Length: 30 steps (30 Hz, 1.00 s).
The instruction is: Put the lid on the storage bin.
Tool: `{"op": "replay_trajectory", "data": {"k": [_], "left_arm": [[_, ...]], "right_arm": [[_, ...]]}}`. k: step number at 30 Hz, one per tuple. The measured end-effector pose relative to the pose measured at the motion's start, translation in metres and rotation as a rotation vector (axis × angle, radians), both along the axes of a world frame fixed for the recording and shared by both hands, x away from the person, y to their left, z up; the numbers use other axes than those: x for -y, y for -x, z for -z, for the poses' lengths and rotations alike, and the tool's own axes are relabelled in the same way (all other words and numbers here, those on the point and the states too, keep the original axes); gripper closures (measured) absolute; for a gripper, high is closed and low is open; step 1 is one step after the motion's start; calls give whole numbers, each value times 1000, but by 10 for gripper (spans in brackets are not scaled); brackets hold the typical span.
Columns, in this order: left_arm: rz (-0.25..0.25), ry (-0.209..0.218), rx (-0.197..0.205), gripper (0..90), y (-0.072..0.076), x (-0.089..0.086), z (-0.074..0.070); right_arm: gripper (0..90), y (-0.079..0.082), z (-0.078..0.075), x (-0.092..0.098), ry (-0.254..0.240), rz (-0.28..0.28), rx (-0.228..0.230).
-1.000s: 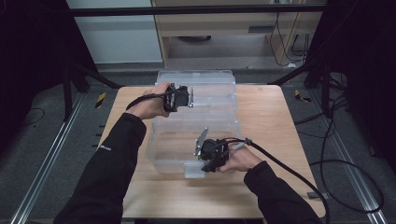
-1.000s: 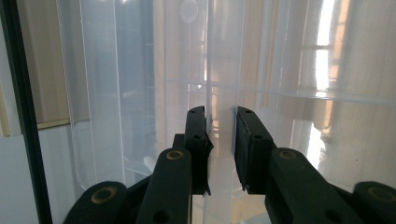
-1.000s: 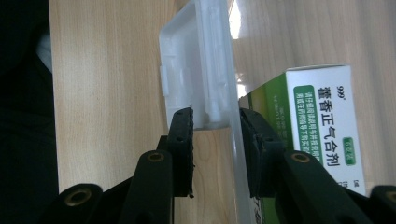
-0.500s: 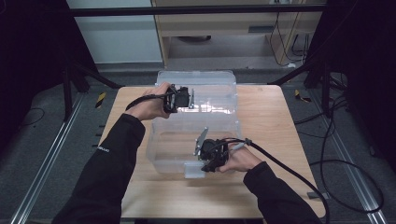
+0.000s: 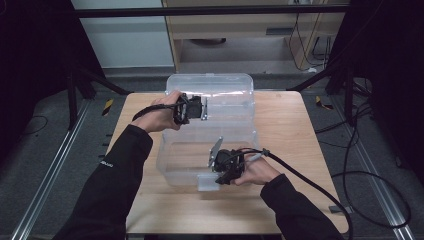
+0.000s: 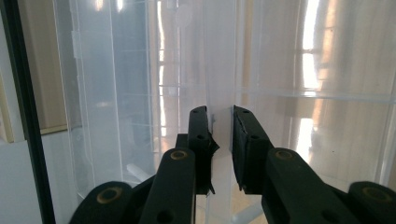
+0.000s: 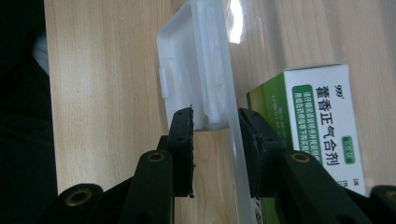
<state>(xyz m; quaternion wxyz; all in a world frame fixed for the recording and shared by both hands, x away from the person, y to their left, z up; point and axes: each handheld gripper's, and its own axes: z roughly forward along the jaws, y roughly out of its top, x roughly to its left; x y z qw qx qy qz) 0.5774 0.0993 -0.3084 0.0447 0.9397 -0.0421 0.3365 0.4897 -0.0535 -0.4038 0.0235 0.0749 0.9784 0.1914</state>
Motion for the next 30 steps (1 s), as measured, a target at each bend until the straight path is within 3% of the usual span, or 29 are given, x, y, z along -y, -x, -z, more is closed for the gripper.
{"op": "replay_trajectory", "data": {"k": [6, 13, 14, 30], "left_arm": [[27, 7, 19, 783, 10, -2, -1], [23, 9, 25, 785, 21, -4, -1], [24, 28, 25, 785, 22, -5, 0], [29, 18, 53, 788, 40, -7, 2]], "right_arm": [[673, -1, 1, 1, -10, -4, 2], [673, -1, 1, 2, -15, 0, 3], [673, -1, 1, 2, -16, -1, 2], [673, 0, 1, 2, -25, 4, -13]]}}
